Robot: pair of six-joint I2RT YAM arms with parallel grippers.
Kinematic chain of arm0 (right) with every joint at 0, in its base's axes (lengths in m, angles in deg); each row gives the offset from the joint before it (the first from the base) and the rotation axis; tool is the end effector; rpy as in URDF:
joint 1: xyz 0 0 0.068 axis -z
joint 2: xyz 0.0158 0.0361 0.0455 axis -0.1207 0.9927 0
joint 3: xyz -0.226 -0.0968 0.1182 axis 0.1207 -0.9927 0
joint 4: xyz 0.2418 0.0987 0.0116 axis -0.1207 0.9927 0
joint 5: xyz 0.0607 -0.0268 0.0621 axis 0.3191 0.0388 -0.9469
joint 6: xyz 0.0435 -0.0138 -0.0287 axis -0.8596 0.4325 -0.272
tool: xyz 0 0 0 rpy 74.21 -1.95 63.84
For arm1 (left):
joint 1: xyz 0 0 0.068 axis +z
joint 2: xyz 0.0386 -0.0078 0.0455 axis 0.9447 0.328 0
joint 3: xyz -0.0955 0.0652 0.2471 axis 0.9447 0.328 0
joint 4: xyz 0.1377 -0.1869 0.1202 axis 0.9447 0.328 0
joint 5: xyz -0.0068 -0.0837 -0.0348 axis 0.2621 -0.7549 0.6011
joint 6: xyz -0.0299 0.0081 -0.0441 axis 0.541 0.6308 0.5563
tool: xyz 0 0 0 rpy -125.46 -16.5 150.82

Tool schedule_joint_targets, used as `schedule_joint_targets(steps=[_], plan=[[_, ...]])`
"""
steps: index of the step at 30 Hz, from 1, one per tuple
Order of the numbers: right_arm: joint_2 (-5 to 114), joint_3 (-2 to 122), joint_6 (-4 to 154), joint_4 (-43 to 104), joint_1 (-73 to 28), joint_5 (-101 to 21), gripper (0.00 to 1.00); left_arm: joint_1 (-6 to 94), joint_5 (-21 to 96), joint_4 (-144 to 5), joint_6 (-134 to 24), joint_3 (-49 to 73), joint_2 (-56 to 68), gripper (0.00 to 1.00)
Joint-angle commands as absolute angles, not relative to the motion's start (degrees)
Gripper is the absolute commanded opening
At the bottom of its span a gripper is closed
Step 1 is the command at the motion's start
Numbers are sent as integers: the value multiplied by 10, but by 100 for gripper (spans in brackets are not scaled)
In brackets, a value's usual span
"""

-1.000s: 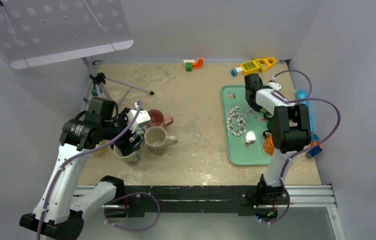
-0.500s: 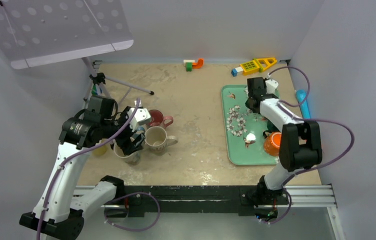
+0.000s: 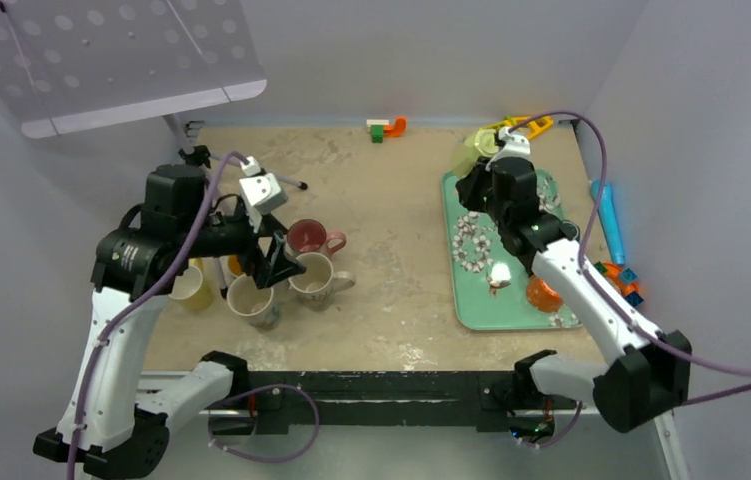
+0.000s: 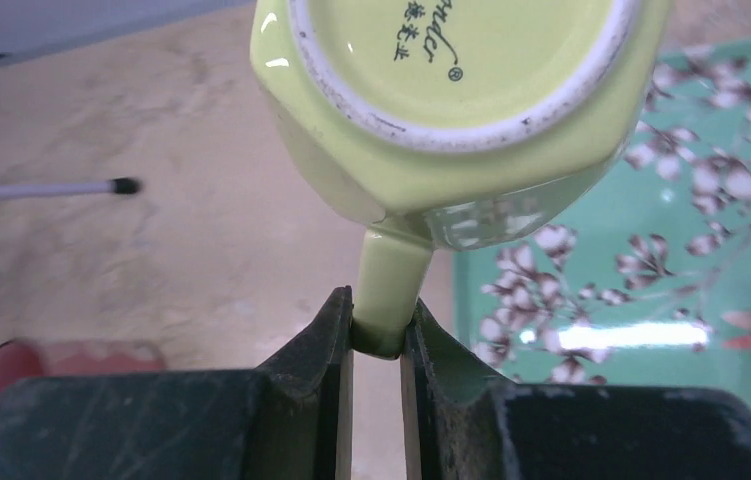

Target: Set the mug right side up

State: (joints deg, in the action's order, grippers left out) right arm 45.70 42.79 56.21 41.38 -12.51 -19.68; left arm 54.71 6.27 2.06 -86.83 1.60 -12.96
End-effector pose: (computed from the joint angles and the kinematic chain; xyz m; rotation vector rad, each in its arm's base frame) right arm 0.2761 0.0892 0.3169 0.2464 2.0012 0.2812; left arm 0.1291 -0.0611 0.4249 1.0168 1.9894 -0.7589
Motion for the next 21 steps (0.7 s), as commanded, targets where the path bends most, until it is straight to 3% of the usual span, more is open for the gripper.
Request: schedule_joint_targets(steps=[1, 14, 21], plan=[[341, 462, 600, 286, -171, -265, 0, 549, -35, -81, -728, -48, -147, 88], [268, 514, 552, 158, -316, -388, 0, 540, -158, -437, -324, -13, -112, 89], [296, 536, 528, 108, -383, -428, 0, 533, -163, -494, -295, -25, -102, 89]])
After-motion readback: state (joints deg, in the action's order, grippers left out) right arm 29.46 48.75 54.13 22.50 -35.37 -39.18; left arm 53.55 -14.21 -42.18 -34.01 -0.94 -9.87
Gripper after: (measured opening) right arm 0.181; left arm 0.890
